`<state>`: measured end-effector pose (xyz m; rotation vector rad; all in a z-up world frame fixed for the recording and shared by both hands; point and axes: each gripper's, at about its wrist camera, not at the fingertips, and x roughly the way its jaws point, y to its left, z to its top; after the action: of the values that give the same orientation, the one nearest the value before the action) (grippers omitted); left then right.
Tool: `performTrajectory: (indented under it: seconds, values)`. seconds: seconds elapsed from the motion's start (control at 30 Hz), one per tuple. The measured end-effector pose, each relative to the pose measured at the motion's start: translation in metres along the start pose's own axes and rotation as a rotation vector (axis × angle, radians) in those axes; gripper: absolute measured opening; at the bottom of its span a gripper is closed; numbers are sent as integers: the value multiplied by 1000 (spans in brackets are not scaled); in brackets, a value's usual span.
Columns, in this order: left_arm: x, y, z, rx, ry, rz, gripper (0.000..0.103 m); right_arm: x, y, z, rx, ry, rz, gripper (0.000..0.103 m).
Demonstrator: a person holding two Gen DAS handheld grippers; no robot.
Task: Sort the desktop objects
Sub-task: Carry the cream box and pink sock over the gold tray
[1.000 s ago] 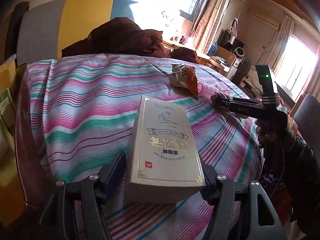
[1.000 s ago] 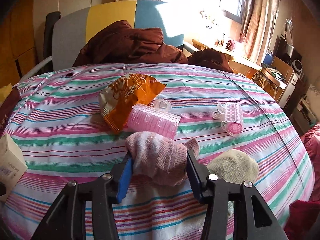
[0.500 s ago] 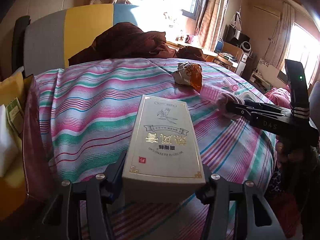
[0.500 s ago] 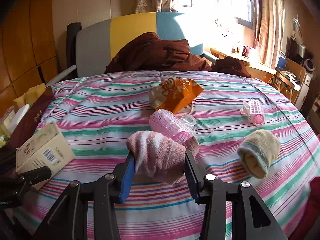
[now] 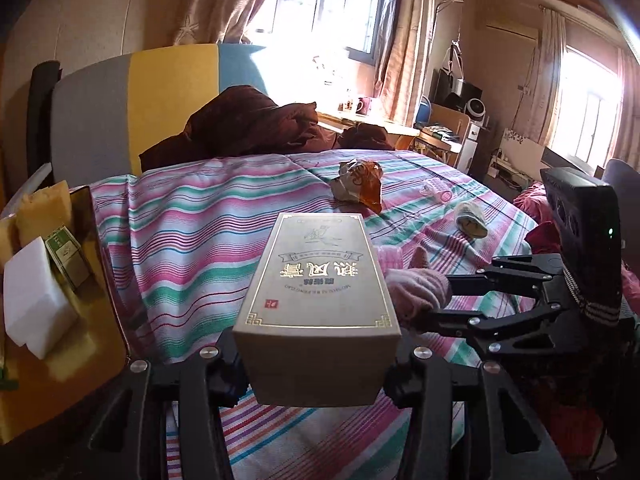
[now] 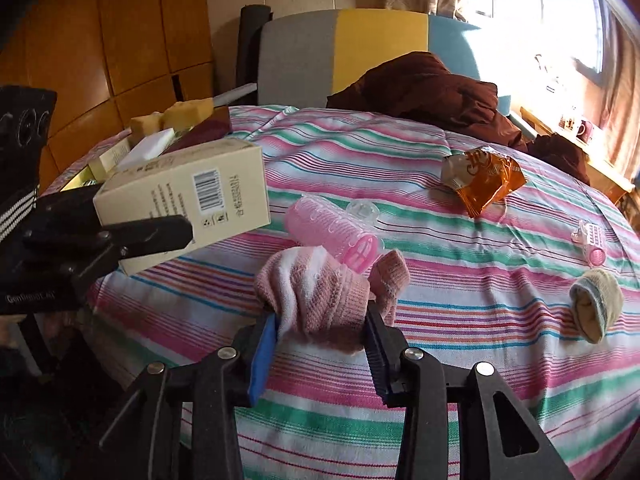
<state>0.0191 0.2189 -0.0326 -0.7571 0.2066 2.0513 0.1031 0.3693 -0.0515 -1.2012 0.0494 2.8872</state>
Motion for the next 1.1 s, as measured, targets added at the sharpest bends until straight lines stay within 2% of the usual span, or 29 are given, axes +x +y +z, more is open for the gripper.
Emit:
performTrajectory:
  seconds: [0.2,0.63,0.9,1.1]
  values:
    - [11,-10,5,40,23,6,52,-5,9,-1,-55,0,-13,41]
    - [53,-24,2,45,132,6,52,-22,8,-15,-110,25,-39,39]
    - [73,-28,3,41,165,26,52,-45,-1,-31,-118,47,-66,39]
    - [68,-25,3,30,155,61,52,-66,-10,-26,-59,-25,-35,39]
